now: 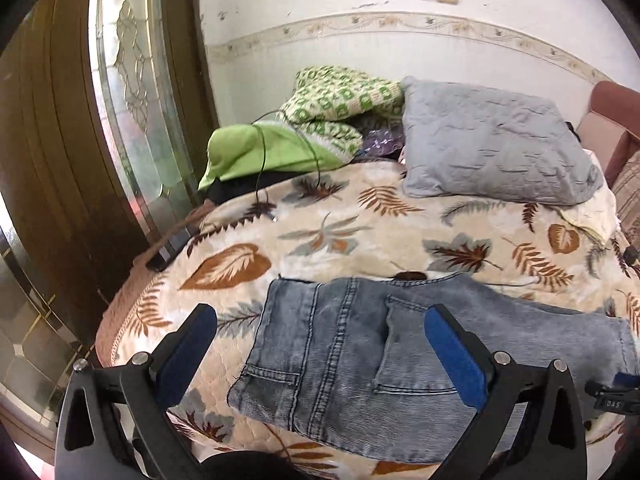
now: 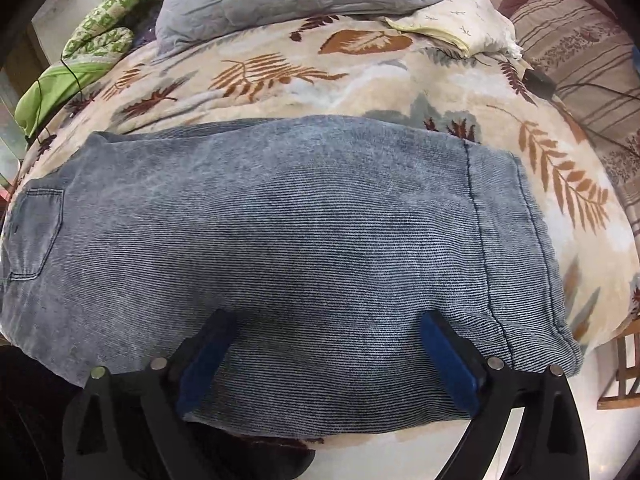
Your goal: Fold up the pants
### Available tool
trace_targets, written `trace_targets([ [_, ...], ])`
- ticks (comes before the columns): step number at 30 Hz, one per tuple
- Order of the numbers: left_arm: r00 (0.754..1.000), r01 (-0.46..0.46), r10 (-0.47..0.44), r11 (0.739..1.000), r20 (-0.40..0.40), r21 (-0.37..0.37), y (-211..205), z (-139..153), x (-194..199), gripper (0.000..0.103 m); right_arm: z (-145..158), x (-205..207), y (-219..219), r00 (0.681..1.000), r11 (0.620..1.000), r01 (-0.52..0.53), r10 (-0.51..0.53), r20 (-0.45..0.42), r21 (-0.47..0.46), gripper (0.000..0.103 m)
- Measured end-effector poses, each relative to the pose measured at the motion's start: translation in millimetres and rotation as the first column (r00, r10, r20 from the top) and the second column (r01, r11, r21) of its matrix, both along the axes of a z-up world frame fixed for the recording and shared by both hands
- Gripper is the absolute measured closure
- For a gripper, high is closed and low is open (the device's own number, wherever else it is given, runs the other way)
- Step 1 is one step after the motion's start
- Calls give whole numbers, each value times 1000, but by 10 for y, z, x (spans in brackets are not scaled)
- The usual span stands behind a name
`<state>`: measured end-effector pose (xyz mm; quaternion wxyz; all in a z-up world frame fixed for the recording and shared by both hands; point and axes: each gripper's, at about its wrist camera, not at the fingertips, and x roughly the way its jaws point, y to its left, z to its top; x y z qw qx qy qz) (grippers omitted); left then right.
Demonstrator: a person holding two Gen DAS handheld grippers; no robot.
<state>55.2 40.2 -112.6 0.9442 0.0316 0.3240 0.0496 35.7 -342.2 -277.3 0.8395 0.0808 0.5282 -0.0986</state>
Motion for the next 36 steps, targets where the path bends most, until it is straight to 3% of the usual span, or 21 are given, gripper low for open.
trace_targets([
  [4, 1000, 28, -28, 1000, -2, 11, -146, 149, -59, 0, 295, -120, -60, 994, 999, 6, -1, 105, -46, 7],
  [8, 998, 56, -56, 998, -5, 25, -325, 250, -90, 0, 609, -280, -285, 976, 999, 42, -35, 213, -27, 7],
  [12, 993, 114, -112, 992, -33, 47, -558, 209, -96, 0, 739, -464, -615, 962, 995, 69, -84, 260, 67, 7],
  [17, 965, 218, -203, 973, -165, 77, -934, -118, -52, 0, 678, -858, -1227, 933, 954, 174, -239, 270, 244, 7],
  [21, 929, 289, -260, 954, -262, 76, -1207, -328, -56, 0, 464, -1215, -1689, 886, 867, 256, -388, 255, 428, 7],
  [26, 905, 357, -319, 929, -281, 95, -1507, -379, -118, 0, 156, -1488, -1970, 846, 744, 274, -488, 216, 610, 7],
  [29, 881, 407, -364, 909, -303, 92, -1717, -422, -133, 0, 1, -1496, -1957, 847, 669, 217, -491, 203, 711, 7],
  [33, 846, 451, -404, 890, -347, 63, -1956, -527, -47, 0, -199, -1437, -1852, 854, 614, 198, -490, 172, 764, 8],
  [36, 837, 454, -405, 889, -368, 53, -2089, -640, 81, 0, -376, -1393, -1803, 854, 546, 193, -503, 135, 815, 14],
])
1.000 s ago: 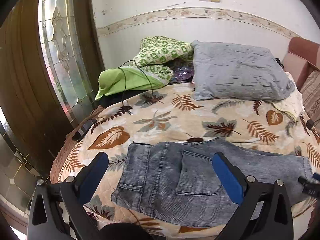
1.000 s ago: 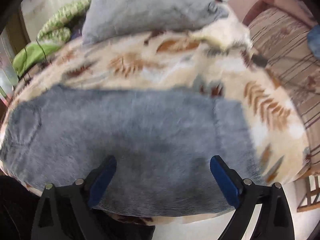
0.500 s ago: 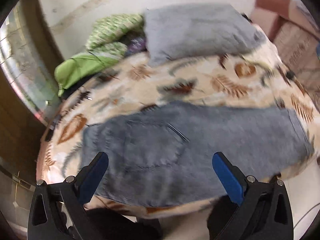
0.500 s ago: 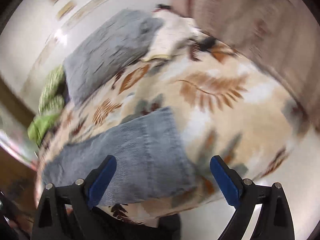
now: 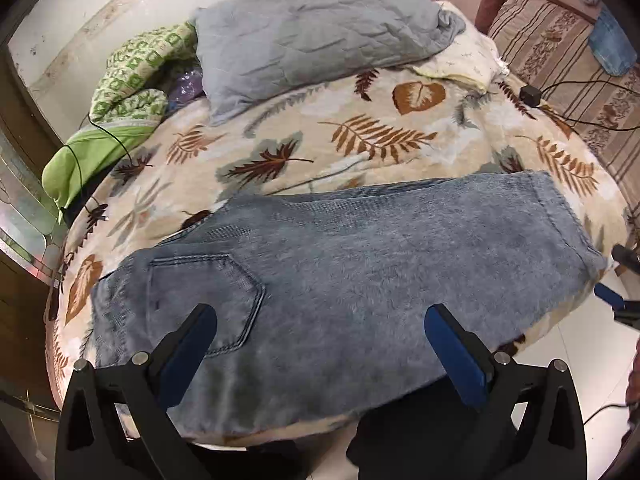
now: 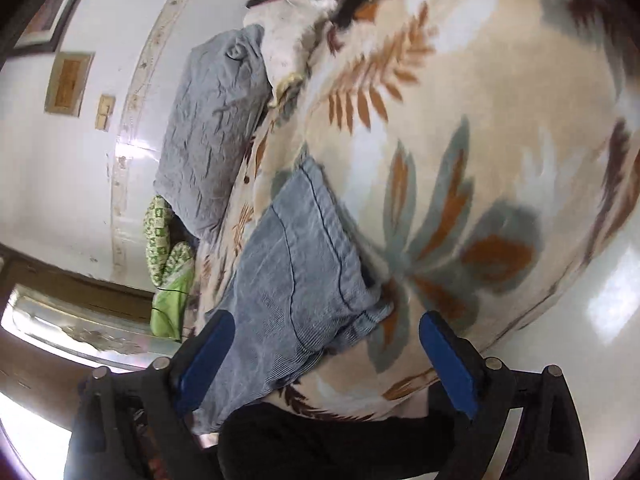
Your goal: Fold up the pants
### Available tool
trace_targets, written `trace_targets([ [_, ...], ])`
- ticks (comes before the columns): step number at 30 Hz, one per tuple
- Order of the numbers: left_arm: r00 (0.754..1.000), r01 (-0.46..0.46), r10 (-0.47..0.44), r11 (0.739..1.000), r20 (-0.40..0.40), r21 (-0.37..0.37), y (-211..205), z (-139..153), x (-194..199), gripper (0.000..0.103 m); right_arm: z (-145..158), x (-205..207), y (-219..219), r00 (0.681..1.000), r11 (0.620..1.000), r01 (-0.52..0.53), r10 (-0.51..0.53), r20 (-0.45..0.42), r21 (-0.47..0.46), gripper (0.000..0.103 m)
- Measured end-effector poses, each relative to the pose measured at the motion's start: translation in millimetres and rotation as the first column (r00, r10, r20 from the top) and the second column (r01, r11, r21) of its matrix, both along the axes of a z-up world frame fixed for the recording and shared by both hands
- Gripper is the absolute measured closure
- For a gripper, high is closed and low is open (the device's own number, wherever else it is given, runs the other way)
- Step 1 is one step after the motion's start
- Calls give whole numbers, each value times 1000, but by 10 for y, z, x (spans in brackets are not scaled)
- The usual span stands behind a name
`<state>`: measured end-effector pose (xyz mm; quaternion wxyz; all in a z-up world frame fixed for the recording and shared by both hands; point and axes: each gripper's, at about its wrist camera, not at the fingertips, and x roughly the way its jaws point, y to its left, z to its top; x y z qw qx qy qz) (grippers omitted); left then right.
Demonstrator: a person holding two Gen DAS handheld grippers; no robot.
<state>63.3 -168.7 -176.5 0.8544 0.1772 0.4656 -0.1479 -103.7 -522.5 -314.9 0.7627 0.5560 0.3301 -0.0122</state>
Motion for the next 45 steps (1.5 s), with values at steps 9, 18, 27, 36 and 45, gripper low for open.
trace_targets([
  [9, 995, -80, 81, 996, -49, 38, 66, -313, 367, 0, -215, 111, 88, 1000, 997, 16, -16, -3, 77, 26],
  [18, 975, -167, 177, 983, -137, 81, 369, -772, 647, 0, -109, 170, 72, 996, 997, 79, -79, 35, 22, 43],
  [27, 973, -165, 174, 984, -150, 67, 453, -763, 700, 0, 1, 409, 131, 995, 995, 91, -90, 39, -28, 78],
  [36, 971, -219, 213, 975, -110, -41, 773, -370, 715, 0, 816, 775, 454, 995, 967, -23, 47, 89, -254, 79],
  [45, 966, -252, 246, 964, -75, -90, 1171, -211, 618, 0, 1172, 1363, 1644, 941, 850, -299, 338, 14, -434, 79],
])
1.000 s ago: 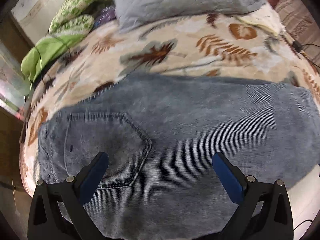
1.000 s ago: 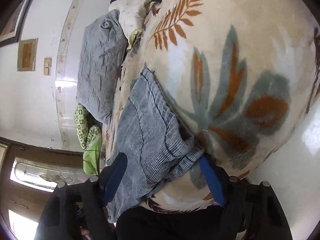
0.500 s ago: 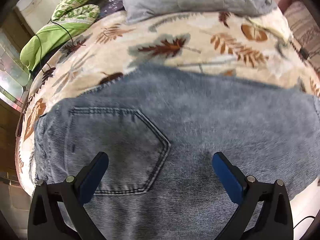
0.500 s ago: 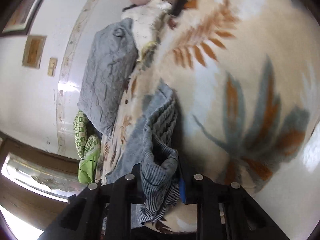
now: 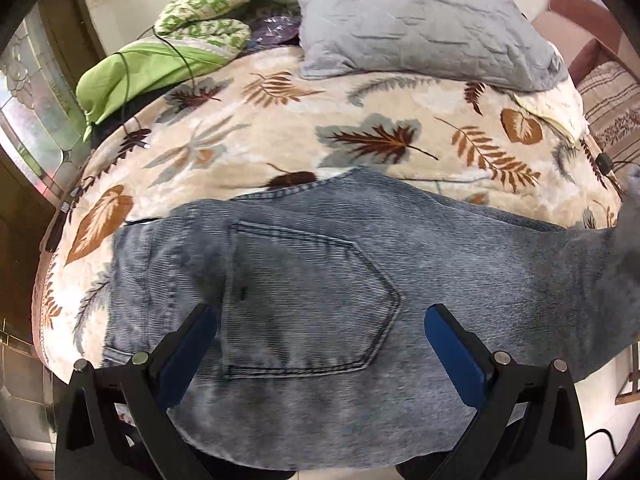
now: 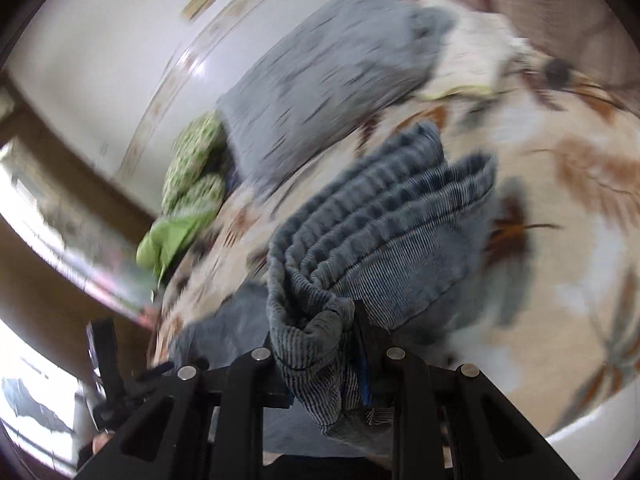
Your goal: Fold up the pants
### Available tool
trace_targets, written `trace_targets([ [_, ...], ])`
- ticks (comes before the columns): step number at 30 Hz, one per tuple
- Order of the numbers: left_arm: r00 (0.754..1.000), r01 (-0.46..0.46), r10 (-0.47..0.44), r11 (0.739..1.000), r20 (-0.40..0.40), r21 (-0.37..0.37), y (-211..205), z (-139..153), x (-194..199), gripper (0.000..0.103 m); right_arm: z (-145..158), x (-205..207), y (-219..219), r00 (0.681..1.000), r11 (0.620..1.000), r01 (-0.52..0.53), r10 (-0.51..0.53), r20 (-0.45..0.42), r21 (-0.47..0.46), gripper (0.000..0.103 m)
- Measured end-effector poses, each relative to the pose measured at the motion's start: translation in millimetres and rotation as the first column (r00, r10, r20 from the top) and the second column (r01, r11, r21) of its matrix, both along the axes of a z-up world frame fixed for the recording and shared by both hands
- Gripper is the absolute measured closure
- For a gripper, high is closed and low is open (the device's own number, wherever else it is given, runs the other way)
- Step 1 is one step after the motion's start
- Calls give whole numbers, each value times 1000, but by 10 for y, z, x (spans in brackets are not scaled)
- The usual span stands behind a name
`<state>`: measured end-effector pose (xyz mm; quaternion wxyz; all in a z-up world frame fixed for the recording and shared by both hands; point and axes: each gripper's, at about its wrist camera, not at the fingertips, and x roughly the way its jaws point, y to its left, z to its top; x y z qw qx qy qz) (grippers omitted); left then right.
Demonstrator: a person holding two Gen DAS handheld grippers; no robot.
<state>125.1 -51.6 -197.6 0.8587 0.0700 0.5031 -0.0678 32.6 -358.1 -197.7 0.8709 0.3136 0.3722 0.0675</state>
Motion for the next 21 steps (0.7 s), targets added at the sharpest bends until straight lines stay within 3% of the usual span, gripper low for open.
trace_targets([
  [4, 999, -37, 37, 999, 28, 8, 223, 29, -34, 0, -242, 280, 546, 981, 988, -151, 152, -122, 17, 75],
  [5, 999, -46, 46, 999, 28, 8, 273, 28, -35, 0, -379, 364, 677, 966, 982, -185, 187, -178, 26, 69],
  [6, 998, -55, 55, 998, 27, 7, 322, 25, -39, 0, -485, 419, 769, 953, 977, -210, 215, -215, 44, 52],
  [8, 998, -65, 65, 998, 26, 8, 401, 22, -48, 0, -637, 491, 904, 932, 967, -238, 253, -261, 89, 38],
  [11, 997, -76, 75, 997, 29, 8, 459, 29, -62, 0, -619, 428, 986, 924, 955, -284, 296, -242, 82, 38],
  [13, 997, -72, 72, 997, 35, -4, 425, 46, -65, 0, -485, 350, 934, 936, 955, -291, 297, -190, 57, 38],
  [17, 999, -2, 3, 1000, 47, -17, 138, 58, -109, 0, -229, 291, 585, 982, 985, -173, 172, -78, -11, 38],
  [21, 991, 120, -120, 993, 59, 8, -359, -35, -172, 0, -313, 465, 351, 992, 989, -74, 60, -109, -128, 42],
])
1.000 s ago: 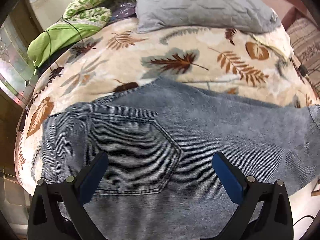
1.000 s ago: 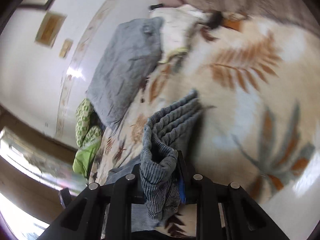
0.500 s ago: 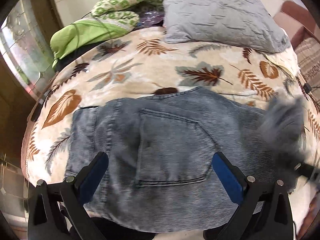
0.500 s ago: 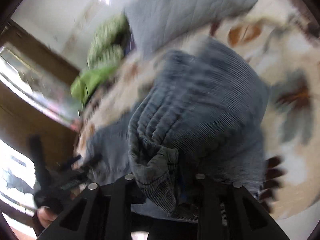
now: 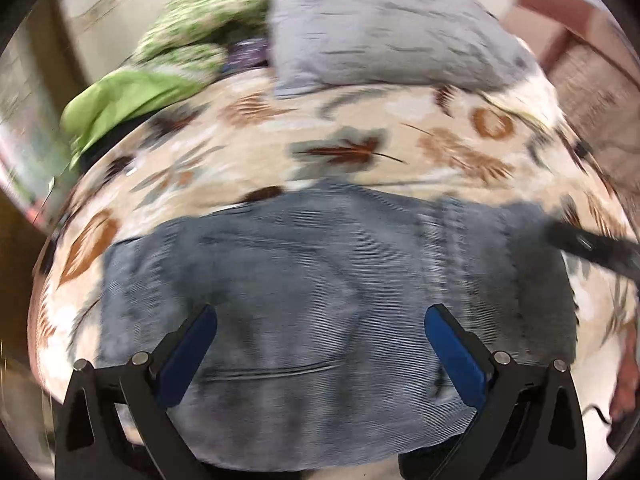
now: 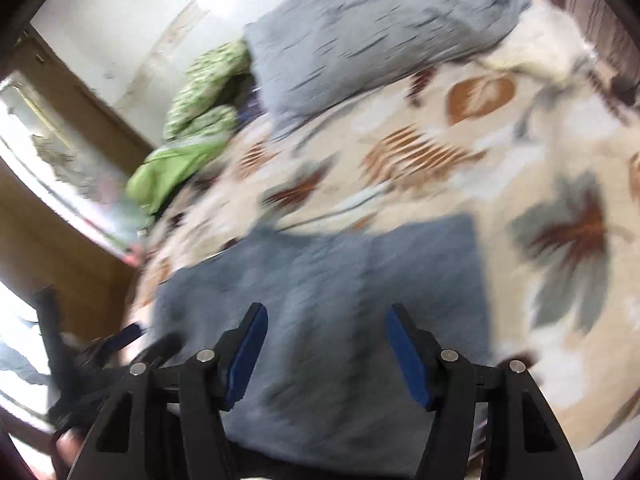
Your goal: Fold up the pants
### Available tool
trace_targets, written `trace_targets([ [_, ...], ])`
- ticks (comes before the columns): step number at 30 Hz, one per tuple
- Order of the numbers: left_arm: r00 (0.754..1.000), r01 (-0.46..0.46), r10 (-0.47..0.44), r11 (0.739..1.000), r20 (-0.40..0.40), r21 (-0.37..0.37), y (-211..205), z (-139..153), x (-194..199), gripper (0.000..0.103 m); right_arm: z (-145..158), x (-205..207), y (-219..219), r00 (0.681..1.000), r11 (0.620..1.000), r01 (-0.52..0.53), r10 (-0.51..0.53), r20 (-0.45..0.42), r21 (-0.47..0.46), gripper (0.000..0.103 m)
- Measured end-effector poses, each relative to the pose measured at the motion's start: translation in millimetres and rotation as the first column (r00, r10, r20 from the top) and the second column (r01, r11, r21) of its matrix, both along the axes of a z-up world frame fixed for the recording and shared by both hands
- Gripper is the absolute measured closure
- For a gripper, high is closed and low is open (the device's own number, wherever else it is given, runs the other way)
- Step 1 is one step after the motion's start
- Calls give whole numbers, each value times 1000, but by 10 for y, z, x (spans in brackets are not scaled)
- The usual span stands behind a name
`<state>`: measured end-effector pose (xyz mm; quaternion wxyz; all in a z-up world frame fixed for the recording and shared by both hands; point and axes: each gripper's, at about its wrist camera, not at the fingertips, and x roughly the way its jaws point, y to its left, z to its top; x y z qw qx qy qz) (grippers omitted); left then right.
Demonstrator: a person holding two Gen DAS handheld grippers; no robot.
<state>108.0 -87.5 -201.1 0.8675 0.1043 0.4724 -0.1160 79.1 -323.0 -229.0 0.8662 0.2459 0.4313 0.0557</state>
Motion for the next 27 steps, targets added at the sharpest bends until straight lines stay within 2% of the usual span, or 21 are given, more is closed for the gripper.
trace_targets([
  [2, 999, 31, -30, 999, -12, 36, -192, -97, 6, 0, -122, 129, -67, 999, 1000, 22, -22, -29, -12, 54],
  [7, 995, 89, -79, 982, -67, 168, -483, -525, 64, 0, -481, 405, -53, 992, 1000, 24, -26, -122, -20, 64],
  [9, 995, 77, -67, 987, -71, 143, -453, -580, 69, 0, -503, 421, -83, 993, 999, 26, -28, -112, -21, 66],
  [12, 996, 71, -62, 989, -70, 132, -379, -474, 63, 0, -368, 371, -79, 994, 999, 13, -16, -110, -31, 66],
  [14, 999, 42, -40, 988, -13, 145, -314, -358, 27, 0, -199, 262, -50, 998, 1000, -3, 2, -57, -10, 66],
  [19, 992, -41, 27, 993, 119, 114, 31, 84, -127, 0, 137, 19, 180, 998, 999, -45, 45, 35, 7, 63],
  [24, 972, -125, 107, 989, 210, 75, 428, 442, -241, 0, 377, -149, 611, 991, 992, -103, 109, 83, -72, 63],
  [27, 964, -151, 134, 987, 231, 56, 600, 555, -308, 0, 498, -243, 859, 984, 983, -135, 148, 101, -123, 63],
])
